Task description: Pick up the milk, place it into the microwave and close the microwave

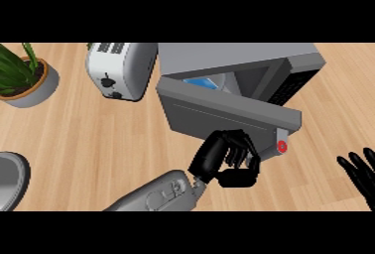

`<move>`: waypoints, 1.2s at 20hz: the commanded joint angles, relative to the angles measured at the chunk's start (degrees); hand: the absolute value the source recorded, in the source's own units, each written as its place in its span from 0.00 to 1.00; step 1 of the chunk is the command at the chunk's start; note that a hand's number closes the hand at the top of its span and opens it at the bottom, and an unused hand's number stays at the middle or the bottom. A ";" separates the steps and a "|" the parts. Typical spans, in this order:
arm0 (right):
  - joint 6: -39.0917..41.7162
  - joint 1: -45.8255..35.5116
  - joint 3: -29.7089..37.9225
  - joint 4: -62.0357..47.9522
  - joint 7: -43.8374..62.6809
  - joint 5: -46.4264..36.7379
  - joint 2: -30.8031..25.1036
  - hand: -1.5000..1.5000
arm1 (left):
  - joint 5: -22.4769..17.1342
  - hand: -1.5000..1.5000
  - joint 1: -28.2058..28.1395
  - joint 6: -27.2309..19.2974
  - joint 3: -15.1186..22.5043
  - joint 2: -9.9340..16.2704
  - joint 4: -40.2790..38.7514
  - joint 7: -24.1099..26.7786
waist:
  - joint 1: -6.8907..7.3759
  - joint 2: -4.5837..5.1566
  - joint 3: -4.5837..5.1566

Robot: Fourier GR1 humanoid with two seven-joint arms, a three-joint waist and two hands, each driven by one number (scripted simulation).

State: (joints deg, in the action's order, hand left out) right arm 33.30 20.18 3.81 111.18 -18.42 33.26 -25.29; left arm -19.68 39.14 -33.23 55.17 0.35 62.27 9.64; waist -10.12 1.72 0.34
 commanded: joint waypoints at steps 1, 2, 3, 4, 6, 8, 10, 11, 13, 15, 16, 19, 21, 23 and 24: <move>-1.23 -1.28 0.28 1.71 2.76 1.94 -1.30 0.00 | -3.88 1.00 6.45 -3.20 -2.19 -0.34 -3.22 0.73 | -0.68 0.40 -0.04; -1.58 -0.31 0.06 2.43 2.71 2.63 -0.61 0.00 | -5.08 1.00 6.54 -3.50 -2.53 -0.34 -4.73 1.29 | -1.23 0.42 -0.06; -1.27 -0.53 -0.03 2.49 2.78 2.59 -0.87 0.00 | -5.63 1.00 7.79 -4.30 -2.86 -0.34 -5.49 1.60 | -1.60 0.51 -0.10; -1.58 -0.72 -0.01 3.21 4.00 3.35 -1.63 0.00 | -5.95 1.00 9.00 -5.17 -2.92 -0.34 -6.10 1.47 | -1.93 0.59 -0.06; -2.21 -0.22 1.06 3.41 4.49 4.46 -1.97 0.00 | -8.27 1.00 9.85 -5.07 -4.09 -0.35 -7.87 3.29 | -2.02 0.70 -0.08; -2.67 -0.78 -0.66 5.27 6.27 4.62 -2.23 0.00 | -10.02 1.00 12.92 -5.35 -4.62 -0.35 -8.99 1.92 | -2.73 0.85 -0.04; -2.68 -1.33 0.48 5.18 6.18 5.16 -2.82 0.00 | -11.40 1.00 13.54 -4.54 -5.60 -0.35 -11.72 3.76 | -3.10 1.34 -0.09; -3.39 -1.00 -1.07 6.02 7.15 5.18 -2.18 0.00 | -12.59 1.00 13.78 -4.54 -5.96 -0.35 -11.84 4.21 | -3.28 1.47 -0.03; -4.75 -2.41 1.13 6.24 7.94 6.76 -3.21 0.00 | -14.38 1.00 15.86 -3.94 -6.94 -0.35 -13.43 4.42 | -2.58 1.34 -0.05; -3.83 -1.42 1.51 6.14 7.88 7.34 -3.70 0.00 | -16.29 1.00 15.30 -3.56 -7.93 -0.35 -14.89 6.86 | -3.17 1.43 -0.11; -3.69 -1.68 1.56 5.61 8.08 7.14 -4.01 0.00 | -17.16 1.00 16.66 -3.15 -8.73 -0.35 -15.63 6.54 | -3.65 1.77 -0.15; -4.39 -1.72 1.55 6.85 8.61 8.40 -3.83 0.00 | -19.39 1.00 17.11 -2.97 -9.40 -0.35 -16.73 7.79 | -3.79 1.70 -0.14; -4.93 -1.83 2.68 6.80 9.09 9.08 -4.48 0.00 | -20.12 1.00 17.38 -1.89 -9.79 -0.35 -17.89 8.84 | -3.96 2.02 -0.12; -4.47 -1.25 2.10 7.10 9.34 8.96 -4.51 0.00 | -21.85 1.00 16.87 -2.38 -9.41 -0.35 -17.64 9.34 | -4.48 1.87 -0.19; -5.15 -2.13 2.95 6.42 9.02 9.34 -4.28 0.00 | -22.36 1.00 16.62 -1.73 -9.34 -0.35 -17.56 10.60 | -3.80 1.97 -0.20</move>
State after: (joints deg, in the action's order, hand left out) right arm 28.71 18.36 5.78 117.79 -9.60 41.71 -29.38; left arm -39.69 52.37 -35.67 49.46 -0.04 49.53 18.22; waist -13.66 3.09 0.15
